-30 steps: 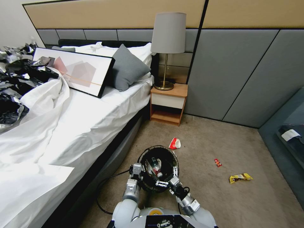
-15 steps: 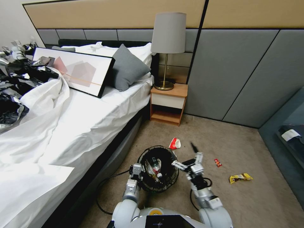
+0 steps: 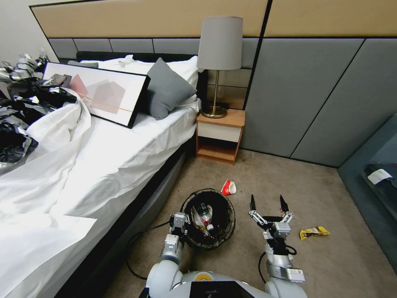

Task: Pick up the trash bin, then pick up the garbage from the floor and place it into the trash bin.

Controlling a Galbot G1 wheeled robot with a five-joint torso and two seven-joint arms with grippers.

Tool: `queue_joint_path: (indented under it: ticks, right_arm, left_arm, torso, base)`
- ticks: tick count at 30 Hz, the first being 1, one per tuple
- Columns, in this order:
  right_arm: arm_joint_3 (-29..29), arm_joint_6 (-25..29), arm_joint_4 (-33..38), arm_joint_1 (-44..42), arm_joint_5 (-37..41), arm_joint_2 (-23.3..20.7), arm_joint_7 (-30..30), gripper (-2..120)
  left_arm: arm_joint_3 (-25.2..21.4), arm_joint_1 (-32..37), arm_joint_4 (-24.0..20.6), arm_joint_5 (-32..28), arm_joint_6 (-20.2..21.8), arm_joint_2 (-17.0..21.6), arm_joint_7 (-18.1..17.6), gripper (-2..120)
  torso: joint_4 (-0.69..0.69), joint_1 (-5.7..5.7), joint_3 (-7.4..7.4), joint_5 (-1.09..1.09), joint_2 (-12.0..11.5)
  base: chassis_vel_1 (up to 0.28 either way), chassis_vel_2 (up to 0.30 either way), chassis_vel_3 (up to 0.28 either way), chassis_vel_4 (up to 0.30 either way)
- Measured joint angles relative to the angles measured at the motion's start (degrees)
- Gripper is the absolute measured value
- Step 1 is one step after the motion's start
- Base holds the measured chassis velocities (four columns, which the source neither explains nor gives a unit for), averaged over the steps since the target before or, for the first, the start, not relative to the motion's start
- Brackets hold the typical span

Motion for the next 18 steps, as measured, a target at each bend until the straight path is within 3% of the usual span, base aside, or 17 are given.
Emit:
queue_joint_path:
  ticks: [18]
  right_arm:
    - [1.4, -0.9, 0.1, 1.1, 1.1, -0.1, -0.3, 100]
  left_arm:
    - [0.0, 0.1, -0.1, 0.9, 0.7, 0.3, 1.5, 1]
  torso:
    - [0.0, 0.0, 0.0, -0.02, 0.0]
  base:
    - [-0.011, -0.013, -0.008, -0.013]
